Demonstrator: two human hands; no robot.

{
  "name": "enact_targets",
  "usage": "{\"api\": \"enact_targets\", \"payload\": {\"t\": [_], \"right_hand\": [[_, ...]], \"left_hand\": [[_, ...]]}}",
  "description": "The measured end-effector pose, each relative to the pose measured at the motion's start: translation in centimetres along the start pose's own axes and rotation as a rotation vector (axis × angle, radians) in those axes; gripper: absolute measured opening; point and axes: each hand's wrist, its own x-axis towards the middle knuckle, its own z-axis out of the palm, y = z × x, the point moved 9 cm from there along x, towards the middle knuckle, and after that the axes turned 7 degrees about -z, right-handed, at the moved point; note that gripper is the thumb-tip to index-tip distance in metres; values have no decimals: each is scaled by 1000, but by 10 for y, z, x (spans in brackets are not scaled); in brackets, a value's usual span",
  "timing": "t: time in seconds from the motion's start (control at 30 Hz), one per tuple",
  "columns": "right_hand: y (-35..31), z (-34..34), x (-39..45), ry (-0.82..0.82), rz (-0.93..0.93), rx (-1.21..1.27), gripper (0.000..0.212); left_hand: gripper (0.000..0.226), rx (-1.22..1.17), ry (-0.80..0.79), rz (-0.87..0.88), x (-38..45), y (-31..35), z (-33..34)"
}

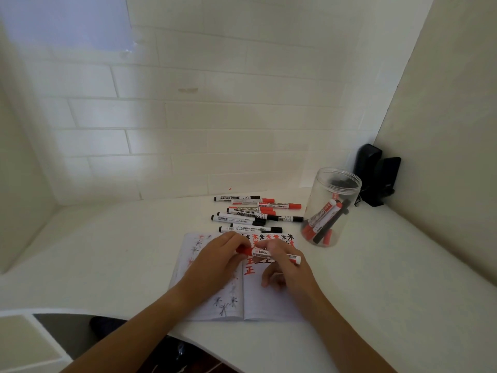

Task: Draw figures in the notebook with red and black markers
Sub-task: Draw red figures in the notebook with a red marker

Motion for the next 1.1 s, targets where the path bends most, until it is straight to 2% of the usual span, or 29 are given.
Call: {"api": "enact_targets", "payload": {"t": [0.07,0.17,0.3,0.37,0.53,0.8,0.93,1.03,1.1], "right_hand": [[3,-7,1,70,45,44,27],[-2,-21,2,132,11,-21,21],[-6,-26,3,65,-14,-97,9],[-8,-25,3,60,-53,-197,4],[-14,-18,3,21,-195,-420,16],[-5,-17,5,35,-162,-309,16],[-4,-16,6,30,-135,-266,16],[-5,-17,7,21,-144,-299,8],[-8,-21,10,53,-140,-223,13]], "left_hand": [[14,-2,-7,-11,0,-1,0],[14,-5,-18,-30,0,-4,2],[29,42,9,-113,0,-19,6],[38,100,18,-77,1,-17,7],[40,124,6,21,2,-7,6],[39,109,-16,47,2,-7,11],[26,120,-5,36,2,-7,10],[25,117,-18,21,3,-9,12],[21,118,-11,-3,4,-10,12]]}}
